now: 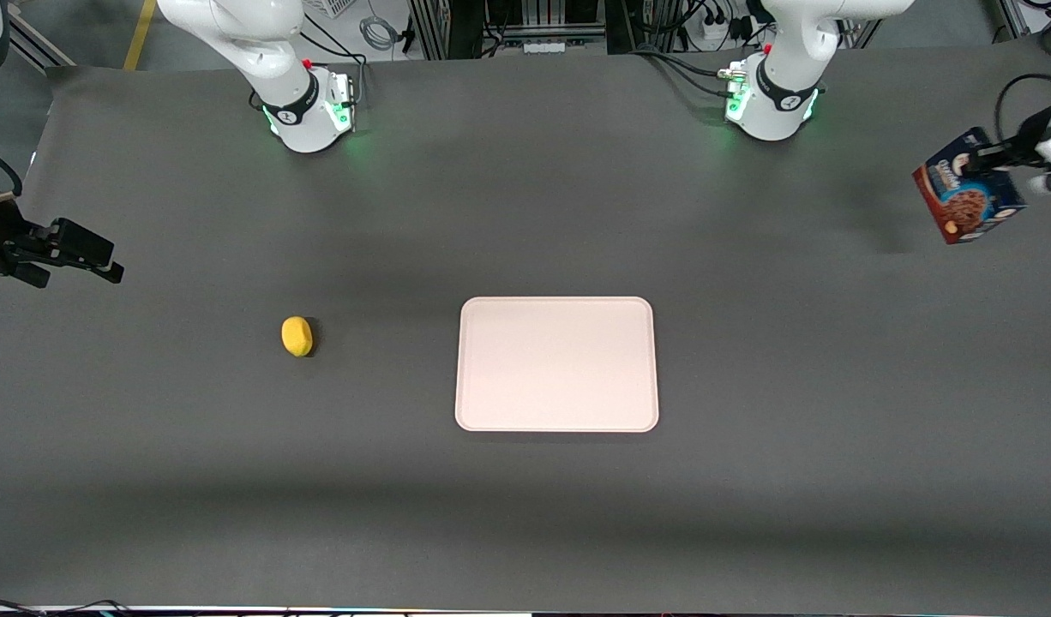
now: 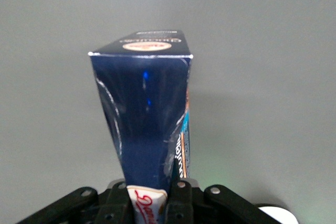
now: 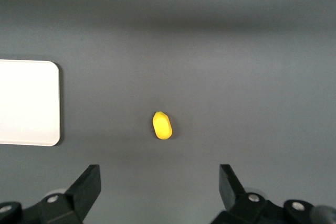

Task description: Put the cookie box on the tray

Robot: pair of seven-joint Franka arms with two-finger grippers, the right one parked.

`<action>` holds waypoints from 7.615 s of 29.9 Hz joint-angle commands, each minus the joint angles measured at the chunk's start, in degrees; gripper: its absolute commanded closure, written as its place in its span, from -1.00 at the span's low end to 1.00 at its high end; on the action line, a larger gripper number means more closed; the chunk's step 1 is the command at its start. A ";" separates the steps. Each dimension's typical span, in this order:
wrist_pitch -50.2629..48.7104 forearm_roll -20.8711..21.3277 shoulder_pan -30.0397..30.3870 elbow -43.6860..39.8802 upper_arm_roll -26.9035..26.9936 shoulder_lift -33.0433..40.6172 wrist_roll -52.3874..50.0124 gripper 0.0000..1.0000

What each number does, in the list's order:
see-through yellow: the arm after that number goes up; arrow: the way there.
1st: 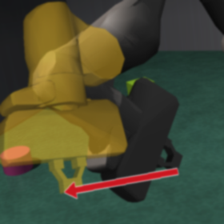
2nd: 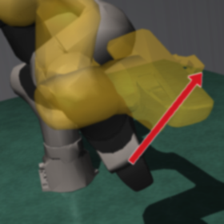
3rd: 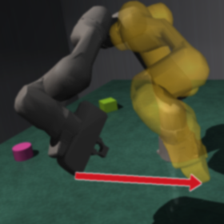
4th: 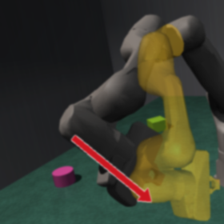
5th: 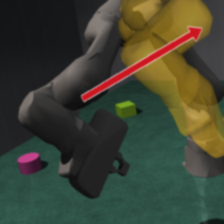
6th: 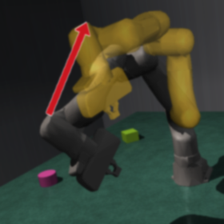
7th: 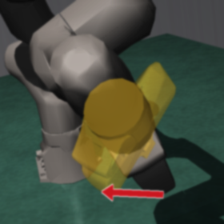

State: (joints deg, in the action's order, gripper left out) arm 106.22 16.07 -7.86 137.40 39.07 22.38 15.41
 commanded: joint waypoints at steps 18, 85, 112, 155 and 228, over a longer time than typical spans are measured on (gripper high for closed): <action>-24.47 -6.05 -10.07 -25.60 -12.25 -0.15 -10.91 0.55; 10.06 -14.59 -10.16 -42.04 -55.33 -47.78 -44.68 0.57; 16.21 -10.98 -8.84 -45.99 -54.98 -57.19 -44.86 0.47; -16.03 -15.37 4.42 -53.99 -54.72 -34.08 -27.21 -1.00; -14.19 -14.93 19.55 -36.68 -50.67 -21.68 -15.59 -1.00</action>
State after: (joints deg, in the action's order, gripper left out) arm 94.15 1.30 11.82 100.92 -11.75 0.33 -0.37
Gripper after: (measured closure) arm 0.000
